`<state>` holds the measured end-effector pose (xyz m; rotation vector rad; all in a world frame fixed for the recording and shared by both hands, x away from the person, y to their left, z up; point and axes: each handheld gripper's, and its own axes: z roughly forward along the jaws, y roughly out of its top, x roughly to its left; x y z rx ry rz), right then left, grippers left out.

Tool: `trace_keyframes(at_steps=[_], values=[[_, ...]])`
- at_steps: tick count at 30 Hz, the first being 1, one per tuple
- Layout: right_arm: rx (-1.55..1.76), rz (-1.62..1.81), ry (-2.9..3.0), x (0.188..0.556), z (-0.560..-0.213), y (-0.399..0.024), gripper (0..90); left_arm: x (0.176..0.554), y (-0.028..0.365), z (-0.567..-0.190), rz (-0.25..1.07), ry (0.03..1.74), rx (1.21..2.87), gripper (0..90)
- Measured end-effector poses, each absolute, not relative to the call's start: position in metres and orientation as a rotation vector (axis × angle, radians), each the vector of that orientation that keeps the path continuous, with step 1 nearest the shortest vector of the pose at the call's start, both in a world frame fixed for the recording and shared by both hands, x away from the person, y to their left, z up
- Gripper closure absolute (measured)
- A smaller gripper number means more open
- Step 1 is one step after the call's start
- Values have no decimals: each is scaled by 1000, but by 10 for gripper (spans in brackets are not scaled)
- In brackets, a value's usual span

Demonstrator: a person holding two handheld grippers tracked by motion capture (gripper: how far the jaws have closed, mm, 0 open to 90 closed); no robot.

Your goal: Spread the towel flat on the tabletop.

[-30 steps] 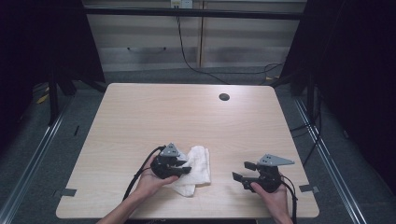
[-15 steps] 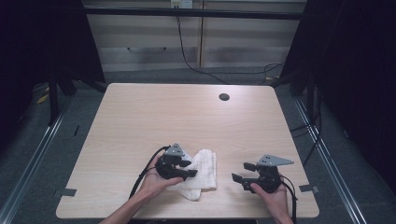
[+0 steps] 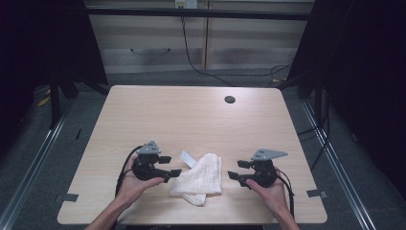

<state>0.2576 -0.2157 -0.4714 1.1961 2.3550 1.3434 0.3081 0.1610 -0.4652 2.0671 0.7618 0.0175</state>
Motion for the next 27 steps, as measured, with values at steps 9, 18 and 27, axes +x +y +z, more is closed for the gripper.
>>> trace_keyframes(at_steps=[9,18,27], values=[[1100,1355,2447,306,-460,-187,423,311,187,-476,44,803,2054,295],[1114,1290,2507,336,-476,-175,526,315,194,-481,32,814,2044,310],[1128,1289,2526,344,-495,-165,518,315,193,-484,48,811,2071,264]])
